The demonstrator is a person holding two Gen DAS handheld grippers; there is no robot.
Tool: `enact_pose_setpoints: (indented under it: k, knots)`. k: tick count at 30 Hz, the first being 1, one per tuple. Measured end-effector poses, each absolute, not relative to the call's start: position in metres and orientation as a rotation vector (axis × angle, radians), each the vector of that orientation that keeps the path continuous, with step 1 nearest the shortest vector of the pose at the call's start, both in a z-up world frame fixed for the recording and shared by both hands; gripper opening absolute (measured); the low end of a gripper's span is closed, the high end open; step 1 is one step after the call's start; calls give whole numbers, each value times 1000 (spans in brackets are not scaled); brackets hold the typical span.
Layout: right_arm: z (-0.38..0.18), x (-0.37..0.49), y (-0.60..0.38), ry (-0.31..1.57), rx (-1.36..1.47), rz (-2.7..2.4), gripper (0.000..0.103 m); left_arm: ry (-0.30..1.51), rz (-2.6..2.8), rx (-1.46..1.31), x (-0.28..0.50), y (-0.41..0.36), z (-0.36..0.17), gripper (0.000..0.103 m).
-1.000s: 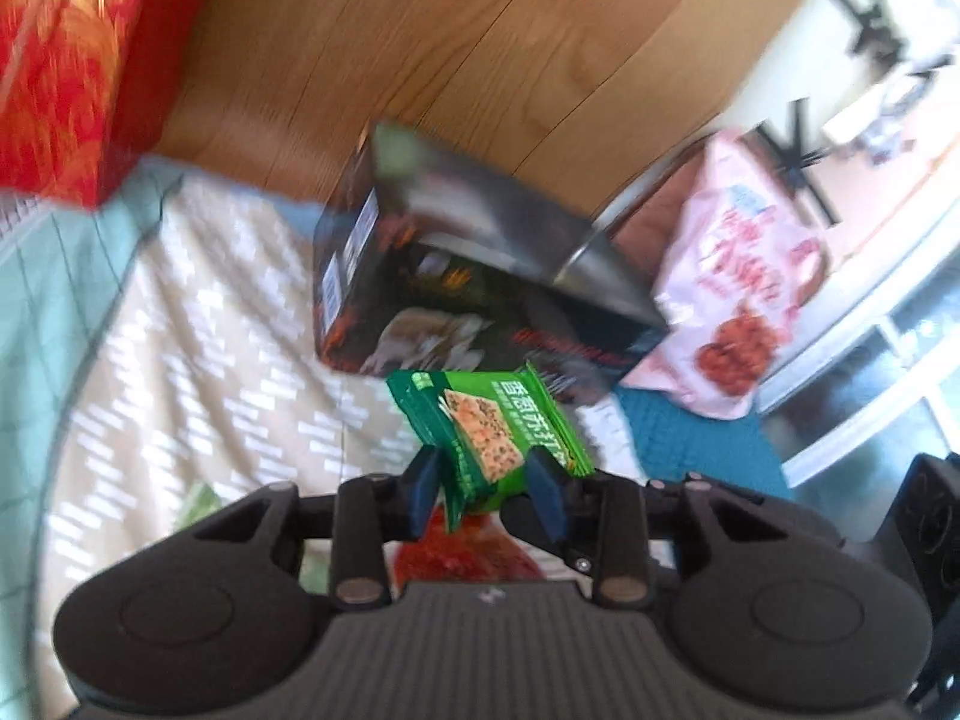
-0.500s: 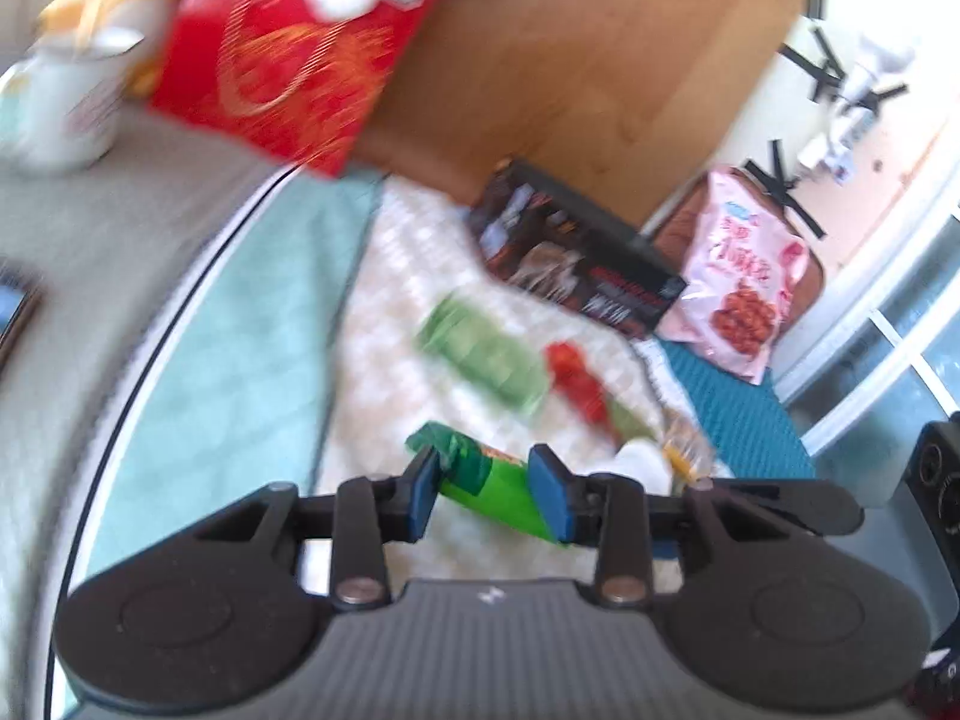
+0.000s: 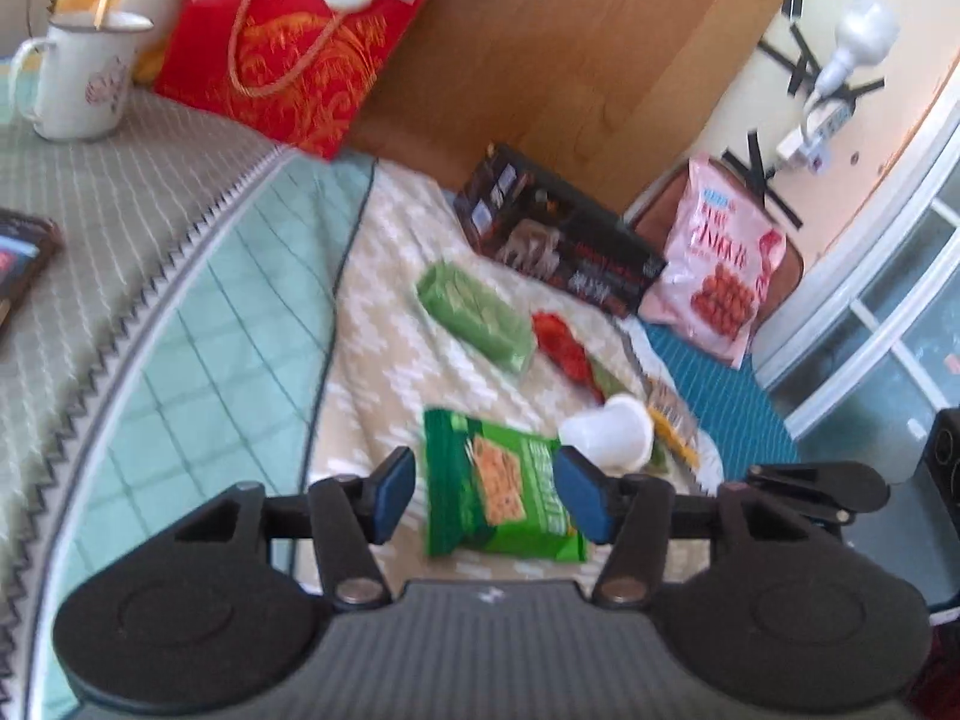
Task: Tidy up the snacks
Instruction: 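Reach the left gripper to the green cracker packet and grasp it, then carry the green cracker packet into the tin box and release it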
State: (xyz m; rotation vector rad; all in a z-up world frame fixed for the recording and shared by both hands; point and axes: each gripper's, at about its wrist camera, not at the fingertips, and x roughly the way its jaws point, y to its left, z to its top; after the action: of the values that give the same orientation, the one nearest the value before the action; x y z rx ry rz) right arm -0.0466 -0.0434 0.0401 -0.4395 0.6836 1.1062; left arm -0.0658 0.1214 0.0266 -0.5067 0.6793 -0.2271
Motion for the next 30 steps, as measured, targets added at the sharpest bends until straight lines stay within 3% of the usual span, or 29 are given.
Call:
enact_pose_setpoints:
  k: [27, 28, 29, 30]
  knots:
    - [23, -19, -22, 759, -360, 1161, 44, 755, -262, -504, -40, 115, 16, 48]
    - [20, -16, -22, 765, -351, 1156, 44, 766, -264, -502, -37, 114, 13, 45]
    - [17, -14, -20, 774, -342, 1152, 44, 780, -269, -499, -34, 111, 10, 35]
    - [13, -13, -18, 775, -323, 1151, 43, 781, -279, -490, -33, 108, 9, 34]
